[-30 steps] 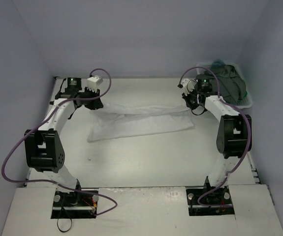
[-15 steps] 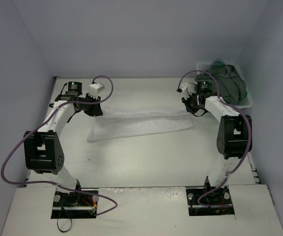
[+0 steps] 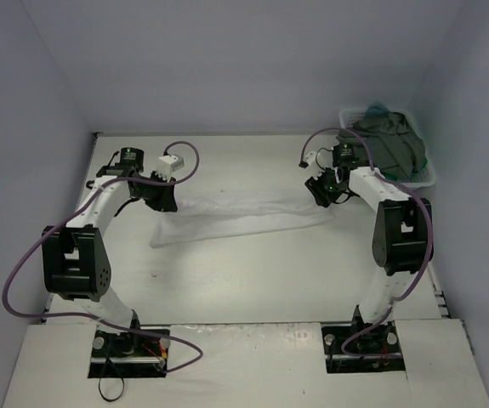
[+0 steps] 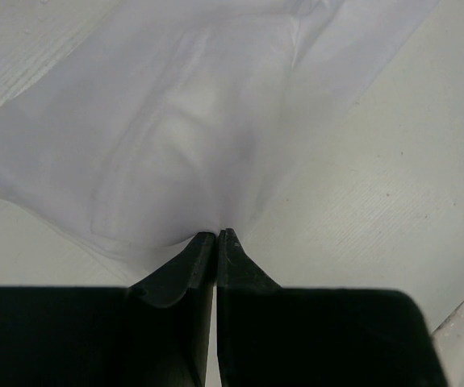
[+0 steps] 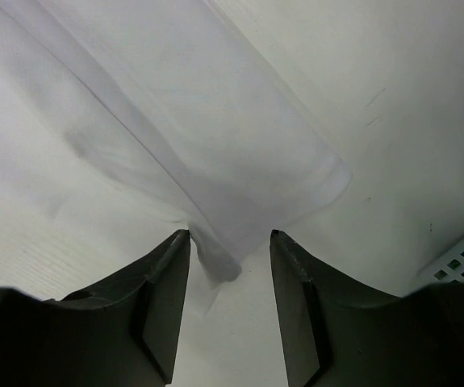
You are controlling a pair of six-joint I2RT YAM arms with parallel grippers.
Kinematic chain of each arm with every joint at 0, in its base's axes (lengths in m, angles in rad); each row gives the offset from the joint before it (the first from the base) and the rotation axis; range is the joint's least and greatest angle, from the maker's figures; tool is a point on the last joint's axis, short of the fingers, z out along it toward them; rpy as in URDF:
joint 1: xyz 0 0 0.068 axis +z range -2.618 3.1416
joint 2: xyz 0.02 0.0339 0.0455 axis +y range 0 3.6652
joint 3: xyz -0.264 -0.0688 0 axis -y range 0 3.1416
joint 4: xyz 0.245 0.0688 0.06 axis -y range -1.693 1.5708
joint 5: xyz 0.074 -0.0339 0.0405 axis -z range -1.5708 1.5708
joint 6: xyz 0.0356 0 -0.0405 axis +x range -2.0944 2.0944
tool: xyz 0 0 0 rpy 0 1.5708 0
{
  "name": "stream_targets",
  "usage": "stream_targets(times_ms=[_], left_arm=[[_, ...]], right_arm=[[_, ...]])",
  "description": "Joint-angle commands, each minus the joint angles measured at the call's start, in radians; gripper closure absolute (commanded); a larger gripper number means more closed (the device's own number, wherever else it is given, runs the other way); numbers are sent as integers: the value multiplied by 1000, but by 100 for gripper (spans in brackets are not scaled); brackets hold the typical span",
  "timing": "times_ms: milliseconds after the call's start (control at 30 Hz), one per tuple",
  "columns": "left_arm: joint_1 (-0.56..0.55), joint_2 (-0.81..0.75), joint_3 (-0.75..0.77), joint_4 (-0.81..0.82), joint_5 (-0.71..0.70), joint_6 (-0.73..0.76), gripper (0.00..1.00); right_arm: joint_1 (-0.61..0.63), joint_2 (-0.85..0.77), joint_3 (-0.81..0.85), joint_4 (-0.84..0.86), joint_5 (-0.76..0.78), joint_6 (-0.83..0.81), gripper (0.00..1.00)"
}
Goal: Fold and stack the t-shirts
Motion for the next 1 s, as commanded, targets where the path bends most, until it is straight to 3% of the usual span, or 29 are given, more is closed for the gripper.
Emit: stream_targets(times_ms=[0, 633, 967], left_arm=[[-8, -15, 20, -17, 38, 37, 100], [-48, 4, -12, -17, 61, 40, 100], [-47, -2, -33, -11, 61, 47, 100]], right_arm=[[8, -13, 37, -17, 6, 12, 59], [29, 69, 210, -20, -40, 110, 68], [61, 84, 110, -31, -11, 75, 96]])
